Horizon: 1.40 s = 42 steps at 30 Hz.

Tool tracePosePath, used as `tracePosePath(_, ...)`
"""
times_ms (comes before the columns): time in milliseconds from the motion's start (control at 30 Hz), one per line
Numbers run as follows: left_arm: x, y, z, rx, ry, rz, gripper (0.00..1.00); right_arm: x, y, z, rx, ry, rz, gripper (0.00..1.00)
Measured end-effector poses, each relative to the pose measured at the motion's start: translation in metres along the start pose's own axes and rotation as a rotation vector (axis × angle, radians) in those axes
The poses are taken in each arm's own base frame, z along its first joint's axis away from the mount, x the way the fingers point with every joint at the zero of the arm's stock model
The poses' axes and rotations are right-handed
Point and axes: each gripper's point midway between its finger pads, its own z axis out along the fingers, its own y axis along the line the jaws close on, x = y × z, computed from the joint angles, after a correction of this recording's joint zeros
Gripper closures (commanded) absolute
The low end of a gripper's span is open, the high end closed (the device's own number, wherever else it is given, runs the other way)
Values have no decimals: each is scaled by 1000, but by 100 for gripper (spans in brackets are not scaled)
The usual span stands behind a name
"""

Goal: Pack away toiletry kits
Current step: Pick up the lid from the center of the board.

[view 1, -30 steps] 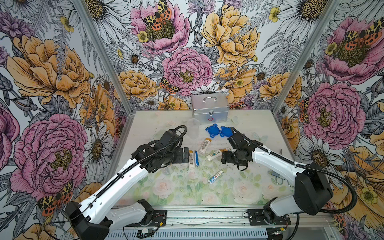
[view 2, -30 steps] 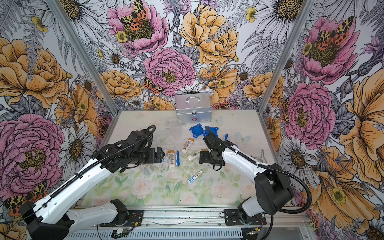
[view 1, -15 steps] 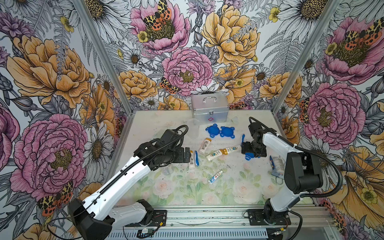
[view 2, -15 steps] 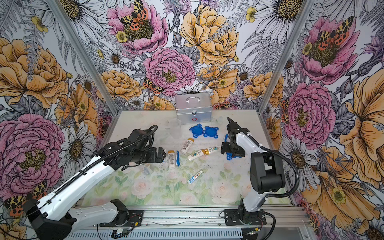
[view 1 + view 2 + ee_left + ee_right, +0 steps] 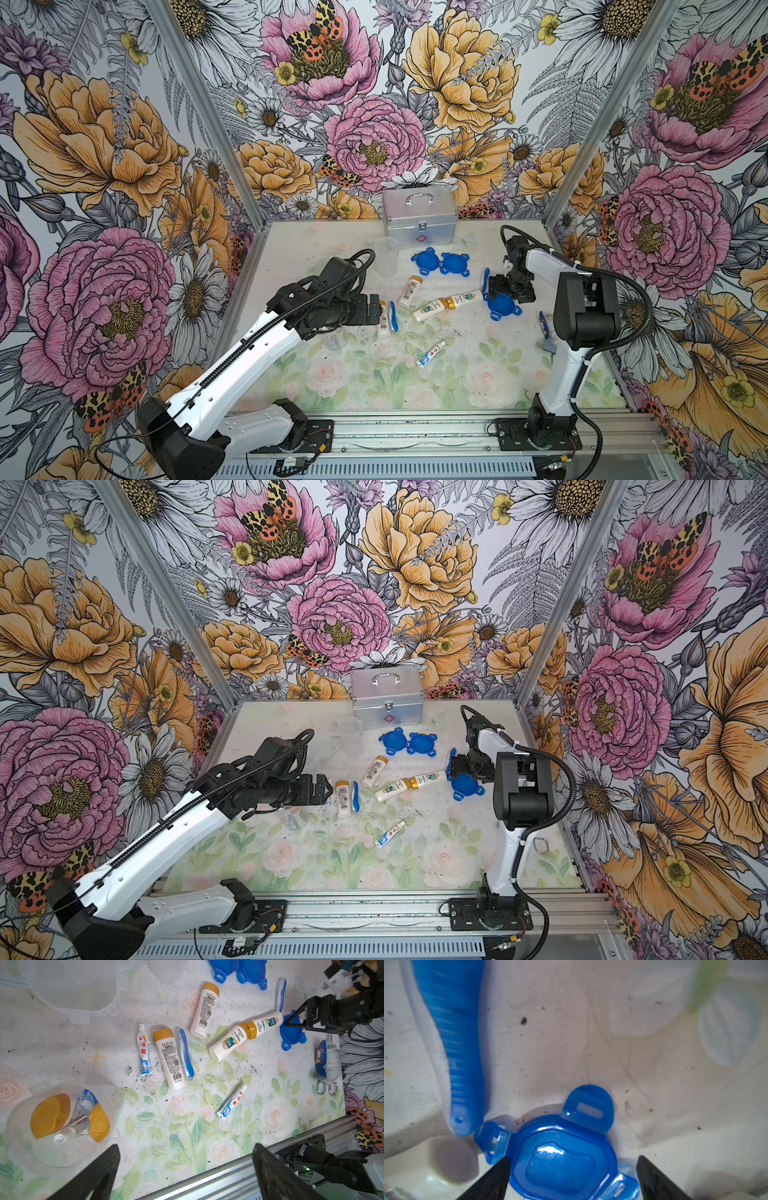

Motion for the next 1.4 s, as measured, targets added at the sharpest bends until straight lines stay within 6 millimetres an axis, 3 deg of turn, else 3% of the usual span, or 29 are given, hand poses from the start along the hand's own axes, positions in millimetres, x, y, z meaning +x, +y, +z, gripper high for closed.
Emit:
tracePosePath(300, 0, -1, 18, -22, 45, -1, 1, 8, 9, 5, -41, 26, -54, 6)
tracePosePath(700, -5, 1, 19, -6, 43, -37, 1, 27, 17, 9, 34, 44, -142, 8)
tracePosePath(800, -14, 17, 13, -9, 16, -106, 1, 27, 18, 8, 39, 40, -144, 15)
tracePosePath(933, -24, 69, -8, -55, -57, -284, 3, 27, 19, 8, 42, 38, -148, 25)
tracePosePath(1067, -20, 123, -29, -135, -115, -470, 4, 28, 19, 8, 43, 31, -149, 32)
tracePosePath(1233, -11, 135, -24, -166, -73, -512, 7, 28, 19, 8, 40, 13, -149, 36)
tracePosePath(1400, -1, 145, -7, -197, -3, -530, 22, 37, 20, 7, 39, 16, -156, 38)
